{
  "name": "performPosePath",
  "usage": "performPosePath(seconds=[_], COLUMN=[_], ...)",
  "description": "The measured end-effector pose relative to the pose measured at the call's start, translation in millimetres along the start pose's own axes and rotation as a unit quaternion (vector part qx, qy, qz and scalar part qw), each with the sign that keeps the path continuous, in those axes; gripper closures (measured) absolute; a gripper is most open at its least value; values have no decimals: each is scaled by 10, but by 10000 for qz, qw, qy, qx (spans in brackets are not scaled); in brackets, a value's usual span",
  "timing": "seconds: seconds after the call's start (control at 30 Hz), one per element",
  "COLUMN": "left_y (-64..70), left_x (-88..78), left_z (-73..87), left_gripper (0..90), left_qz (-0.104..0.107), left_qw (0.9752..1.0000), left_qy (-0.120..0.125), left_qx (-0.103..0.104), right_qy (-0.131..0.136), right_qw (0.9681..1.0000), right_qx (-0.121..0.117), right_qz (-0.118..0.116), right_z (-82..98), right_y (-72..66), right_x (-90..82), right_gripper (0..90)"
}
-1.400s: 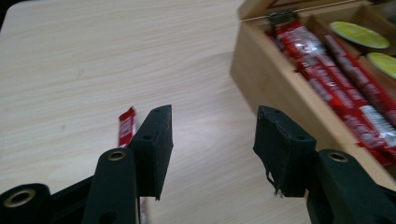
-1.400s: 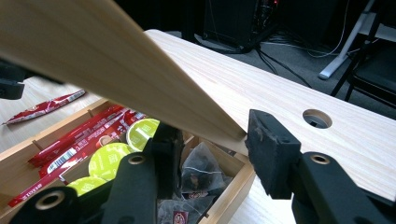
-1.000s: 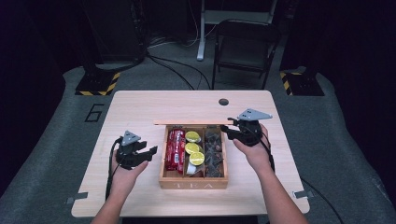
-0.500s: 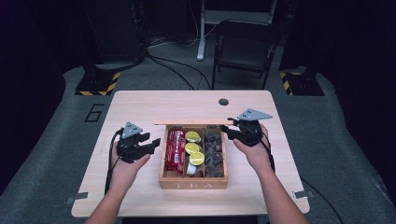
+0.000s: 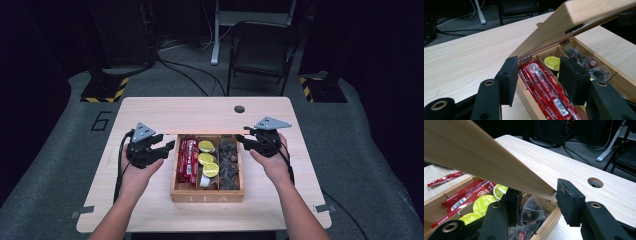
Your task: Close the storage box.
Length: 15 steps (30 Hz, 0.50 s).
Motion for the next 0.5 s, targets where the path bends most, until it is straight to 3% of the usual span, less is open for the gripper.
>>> performPosePath(seconds=[0.37,0.5], left_y=[87,97], left_x=[-31,-38], left_z=[-161,-178], left_gripper=[562,582], left_qz=[-49,-12], left_qw=[9995,9995], left_qy=[119,120], left_qx=[273,279], right_qy=[-21,-32], right_qw=[10000,10000], right_qx=[-1,1], right_qz=[-1,-1], right_z=[16,28], right_y=[-12,-16], right_x=[-7,-13], right_gripper=[555,554])
Point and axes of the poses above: each handheld gripper's, and its own axes: x roughly forward along the jaws, z roughly out of its underside, y roughly to its right, the point moved 5 cm from there along x, roughly forward along the jaws, and after that the axes turned 8 degrees about z, right-handed, at the moved point
